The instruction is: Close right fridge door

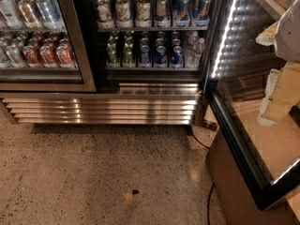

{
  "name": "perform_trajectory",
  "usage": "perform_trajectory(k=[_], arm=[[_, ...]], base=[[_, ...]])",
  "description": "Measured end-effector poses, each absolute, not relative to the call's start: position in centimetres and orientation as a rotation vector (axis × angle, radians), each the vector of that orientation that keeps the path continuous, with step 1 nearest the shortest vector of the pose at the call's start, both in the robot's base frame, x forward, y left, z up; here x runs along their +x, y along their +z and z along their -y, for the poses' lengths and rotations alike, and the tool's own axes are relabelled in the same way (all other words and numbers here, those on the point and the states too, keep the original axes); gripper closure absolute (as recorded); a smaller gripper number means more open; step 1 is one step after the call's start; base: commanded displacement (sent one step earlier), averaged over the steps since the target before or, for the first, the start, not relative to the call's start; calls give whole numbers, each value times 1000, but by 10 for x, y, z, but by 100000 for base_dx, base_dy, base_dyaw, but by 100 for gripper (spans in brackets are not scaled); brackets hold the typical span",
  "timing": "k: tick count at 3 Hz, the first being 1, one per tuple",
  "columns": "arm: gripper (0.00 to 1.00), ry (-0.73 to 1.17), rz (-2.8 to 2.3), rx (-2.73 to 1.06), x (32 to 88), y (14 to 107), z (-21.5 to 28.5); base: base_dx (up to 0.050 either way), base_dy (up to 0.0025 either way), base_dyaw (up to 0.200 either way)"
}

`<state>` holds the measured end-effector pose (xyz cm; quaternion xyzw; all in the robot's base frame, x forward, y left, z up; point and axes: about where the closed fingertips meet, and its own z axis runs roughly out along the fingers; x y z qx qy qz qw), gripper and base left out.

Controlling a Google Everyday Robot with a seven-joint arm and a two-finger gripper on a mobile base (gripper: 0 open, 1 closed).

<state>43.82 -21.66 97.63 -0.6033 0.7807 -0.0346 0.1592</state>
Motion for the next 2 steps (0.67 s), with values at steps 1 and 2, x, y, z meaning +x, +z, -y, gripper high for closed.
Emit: perform_trajectory(k=[1,2], arm=[[0,-99,-2231,-1724,438,976,217],[0,-99,-2231,-1724,438,976,217]], base=[[0,0,-19997],[4,-6,-19928]])
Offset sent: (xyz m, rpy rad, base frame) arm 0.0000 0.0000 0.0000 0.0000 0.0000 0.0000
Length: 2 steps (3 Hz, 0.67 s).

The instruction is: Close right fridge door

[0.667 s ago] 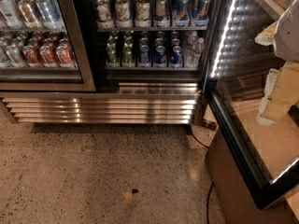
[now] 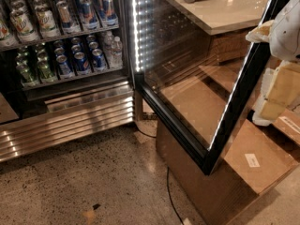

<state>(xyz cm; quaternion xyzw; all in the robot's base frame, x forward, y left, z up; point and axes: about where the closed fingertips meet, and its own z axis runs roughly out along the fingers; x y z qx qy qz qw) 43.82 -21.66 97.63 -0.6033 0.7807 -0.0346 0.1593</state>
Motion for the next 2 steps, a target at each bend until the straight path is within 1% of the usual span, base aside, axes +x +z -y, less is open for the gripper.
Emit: perform_trajectory(k=[2], arm=[[0,-100,-2230,-1724,438,977,216]], base=[[-4990,-8,64]])
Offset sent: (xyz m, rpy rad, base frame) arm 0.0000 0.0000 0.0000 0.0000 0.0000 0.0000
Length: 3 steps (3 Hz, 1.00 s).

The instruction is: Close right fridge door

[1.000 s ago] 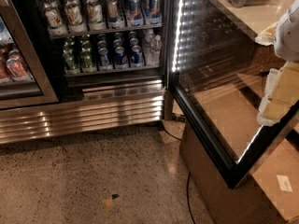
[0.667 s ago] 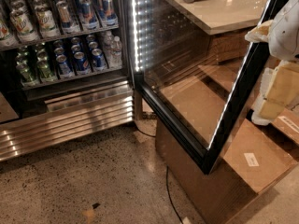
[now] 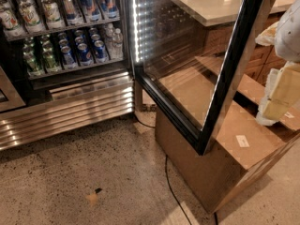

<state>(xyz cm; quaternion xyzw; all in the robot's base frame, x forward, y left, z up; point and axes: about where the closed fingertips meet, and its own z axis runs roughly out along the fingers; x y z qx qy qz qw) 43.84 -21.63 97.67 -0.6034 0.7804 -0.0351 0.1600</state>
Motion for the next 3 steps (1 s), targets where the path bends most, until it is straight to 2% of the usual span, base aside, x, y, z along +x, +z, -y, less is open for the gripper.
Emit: perform_trajectory(k=[1,2,3], arm=[[0,-100,-2230,-1724,438,977,216],[19,-100,-2230,-1724,438,977,216],[42,-100,-2230,-1724,438,977,216]], base=[[0,0,0],[0,0,0],[0,0,0]])
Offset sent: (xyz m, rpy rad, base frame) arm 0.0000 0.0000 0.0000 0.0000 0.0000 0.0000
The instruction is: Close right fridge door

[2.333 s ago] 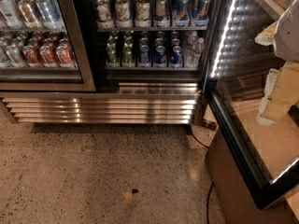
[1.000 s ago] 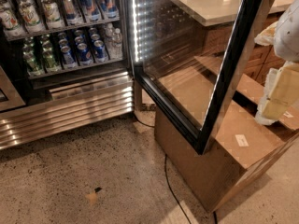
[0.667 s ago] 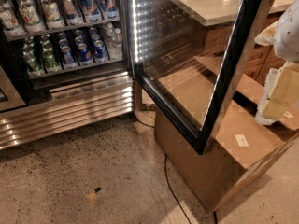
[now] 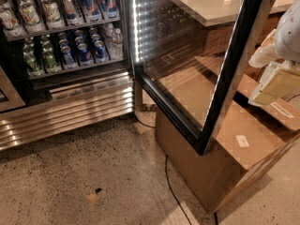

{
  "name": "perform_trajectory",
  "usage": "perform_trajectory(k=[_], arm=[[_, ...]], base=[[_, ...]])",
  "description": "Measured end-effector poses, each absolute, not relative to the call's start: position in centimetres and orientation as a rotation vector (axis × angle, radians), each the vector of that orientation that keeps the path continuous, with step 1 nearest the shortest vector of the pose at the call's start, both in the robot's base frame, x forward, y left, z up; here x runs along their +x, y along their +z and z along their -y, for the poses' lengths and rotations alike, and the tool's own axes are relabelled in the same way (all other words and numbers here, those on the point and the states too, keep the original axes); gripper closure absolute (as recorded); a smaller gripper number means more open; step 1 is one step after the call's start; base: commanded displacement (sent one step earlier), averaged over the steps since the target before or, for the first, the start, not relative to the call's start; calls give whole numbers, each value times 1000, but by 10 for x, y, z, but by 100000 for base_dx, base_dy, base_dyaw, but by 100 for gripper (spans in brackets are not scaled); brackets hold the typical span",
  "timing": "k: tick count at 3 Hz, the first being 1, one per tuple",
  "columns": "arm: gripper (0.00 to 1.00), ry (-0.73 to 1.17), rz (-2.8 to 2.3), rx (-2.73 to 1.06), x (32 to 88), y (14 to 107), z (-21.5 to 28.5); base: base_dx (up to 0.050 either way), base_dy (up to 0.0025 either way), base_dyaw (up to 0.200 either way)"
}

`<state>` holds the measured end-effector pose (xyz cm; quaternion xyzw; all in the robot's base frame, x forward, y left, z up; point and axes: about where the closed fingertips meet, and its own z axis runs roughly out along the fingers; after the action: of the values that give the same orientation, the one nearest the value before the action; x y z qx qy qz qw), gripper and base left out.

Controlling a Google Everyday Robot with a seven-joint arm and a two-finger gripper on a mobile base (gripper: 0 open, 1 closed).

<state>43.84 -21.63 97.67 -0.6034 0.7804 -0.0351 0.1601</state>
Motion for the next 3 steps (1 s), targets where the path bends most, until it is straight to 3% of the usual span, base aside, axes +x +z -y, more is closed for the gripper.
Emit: perform_trajectory(k=[2,3], arm=[[88,-100,-2230,-1724,438,977,216],[100,-100,-2230,-1724,438,977,216]], base=[[0,0,0],[0,0,0]])
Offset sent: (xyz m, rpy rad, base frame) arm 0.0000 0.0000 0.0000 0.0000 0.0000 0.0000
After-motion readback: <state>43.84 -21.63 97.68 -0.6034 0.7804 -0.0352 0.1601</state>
